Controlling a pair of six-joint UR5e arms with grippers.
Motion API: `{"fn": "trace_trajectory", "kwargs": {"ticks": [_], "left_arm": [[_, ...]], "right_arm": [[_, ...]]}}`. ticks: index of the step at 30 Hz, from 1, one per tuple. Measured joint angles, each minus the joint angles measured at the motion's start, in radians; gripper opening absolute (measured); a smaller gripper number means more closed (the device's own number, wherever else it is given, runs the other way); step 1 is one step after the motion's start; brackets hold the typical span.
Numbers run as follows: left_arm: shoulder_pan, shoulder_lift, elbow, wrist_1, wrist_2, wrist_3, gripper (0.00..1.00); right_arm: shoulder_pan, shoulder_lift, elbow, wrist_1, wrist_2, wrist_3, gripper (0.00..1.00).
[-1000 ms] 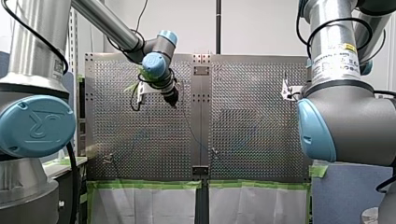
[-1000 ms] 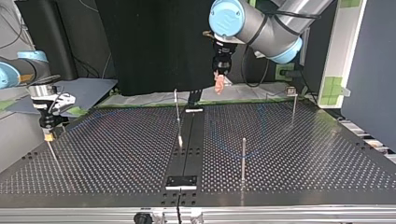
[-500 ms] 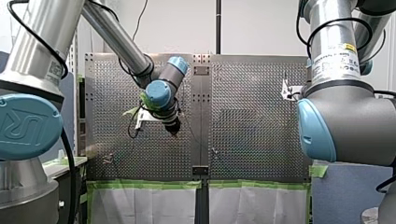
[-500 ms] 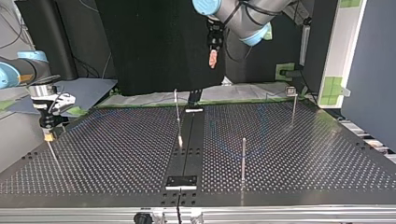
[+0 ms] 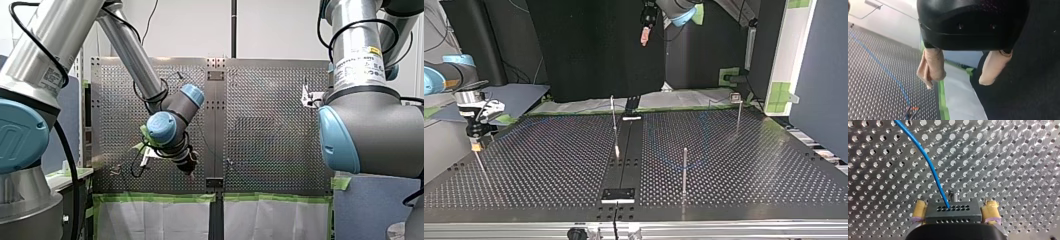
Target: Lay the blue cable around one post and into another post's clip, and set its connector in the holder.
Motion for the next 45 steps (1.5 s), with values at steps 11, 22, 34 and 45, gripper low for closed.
{"fn": "trace_trajectory", "kwargs": {"ticks": [11, 22, 34, 45], "left_arm": [[-0.004, -0.003, -0.005, 0.11, 0.005, -0.02, 1.0], [0.045, -0.005, -0.005, 0.213, 0.025, -0.037, 1.0], [0.093, -0.075, -0.005, 0.321, 0.047, -0.033, 1.0], [0.123, -0.092, -0.006, 0.429, 0.023, 0.024, 1.0]], "right_arm": [[0.0, 0.0, 0.0, 0.0, 0.0, 0.0, 1.0], [0.0, 0.0, 0.0, 0.0, 0.0, 0.0, 1.0], [0.0, 0.0, 0.0, 0.0, 0.0, 0.0, 1.0], [0.0, 0.0, 0.0, 0.0, 0.0, 0.0, 1.0]]}}
